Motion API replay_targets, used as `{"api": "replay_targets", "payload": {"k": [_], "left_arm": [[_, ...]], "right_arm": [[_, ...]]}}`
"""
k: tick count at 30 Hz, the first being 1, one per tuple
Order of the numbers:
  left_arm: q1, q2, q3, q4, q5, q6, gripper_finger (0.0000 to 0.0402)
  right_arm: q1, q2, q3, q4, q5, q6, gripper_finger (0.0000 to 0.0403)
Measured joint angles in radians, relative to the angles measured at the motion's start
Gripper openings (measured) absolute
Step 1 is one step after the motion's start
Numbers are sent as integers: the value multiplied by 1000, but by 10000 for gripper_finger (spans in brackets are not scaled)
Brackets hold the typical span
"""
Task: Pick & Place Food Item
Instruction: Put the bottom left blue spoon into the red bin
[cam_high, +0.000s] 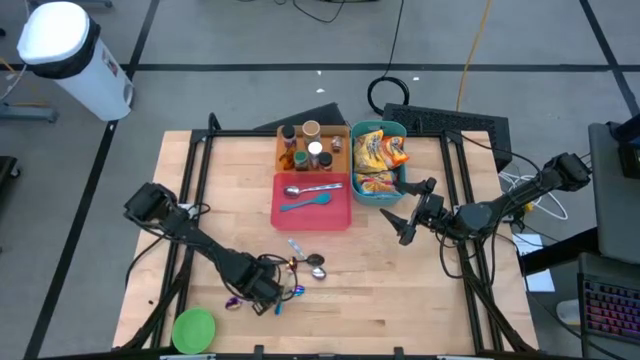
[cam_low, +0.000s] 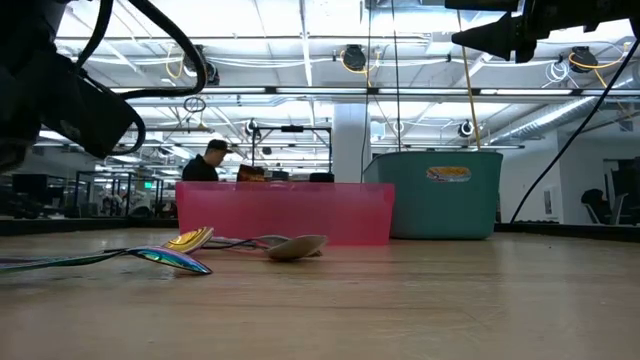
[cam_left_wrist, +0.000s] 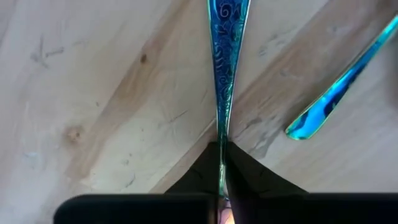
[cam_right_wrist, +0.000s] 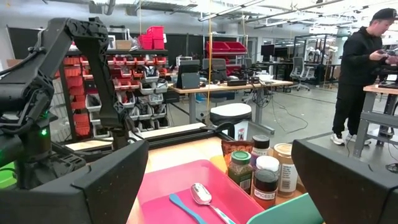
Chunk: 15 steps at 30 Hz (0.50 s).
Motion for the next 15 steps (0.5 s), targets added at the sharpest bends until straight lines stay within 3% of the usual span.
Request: {"api": "replay_targets", "payload": {"k": [8,15], "left_arm": [[25,-44,-3,-6,-15,136,7],[13,-253,-5,-9,-303,150,5]], "right_arm": [[0,0,0,0,0,2,391],[0,0,0,0,0,4,391]]}}
